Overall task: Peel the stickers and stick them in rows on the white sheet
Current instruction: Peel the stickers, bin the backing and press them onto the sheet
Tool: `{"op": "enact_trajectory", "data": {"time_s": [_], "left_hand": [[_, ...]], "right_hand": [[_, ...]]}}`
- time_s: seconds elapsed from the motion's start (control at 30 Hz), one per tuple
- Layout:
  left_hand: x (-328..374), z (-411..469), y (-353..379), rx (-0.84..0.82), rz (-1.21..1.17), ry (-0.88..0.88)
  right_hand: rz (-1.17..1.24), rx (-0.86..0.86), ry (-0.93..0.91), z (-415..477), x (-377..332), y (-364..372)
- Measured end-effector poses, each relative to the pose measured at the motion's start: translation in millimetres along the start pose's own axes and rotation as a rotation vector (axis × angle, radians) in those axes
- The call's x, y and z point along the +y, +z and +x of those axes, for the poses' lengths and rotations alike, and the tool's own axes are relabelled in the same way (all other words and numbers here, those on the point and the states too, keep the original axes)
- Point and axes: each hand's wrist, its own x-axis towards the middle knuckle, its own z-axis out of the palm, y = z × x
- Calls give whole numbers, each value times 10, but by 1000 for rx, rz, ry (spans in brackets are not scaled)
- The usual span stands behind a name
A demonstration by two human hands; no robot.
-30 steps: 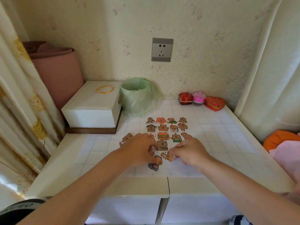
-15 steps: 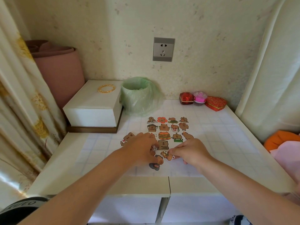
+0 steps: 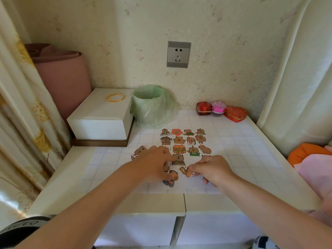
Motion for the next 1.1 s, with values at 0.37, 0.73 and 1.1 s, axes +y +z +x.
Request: {"op": "enact_trajectory", "data": {"time_s": [0.37,0.73,1.1], "left_hand": [[-7,23,20,5,-8,-1],[0,16,13,7,6,1],[-19,-7,103,86,-5,138]], "right_hand": [[-14,15,-65,34,-13,139],[-153,62,-55,123,14,199],[-433,93,-102,182,-70,185]]}}
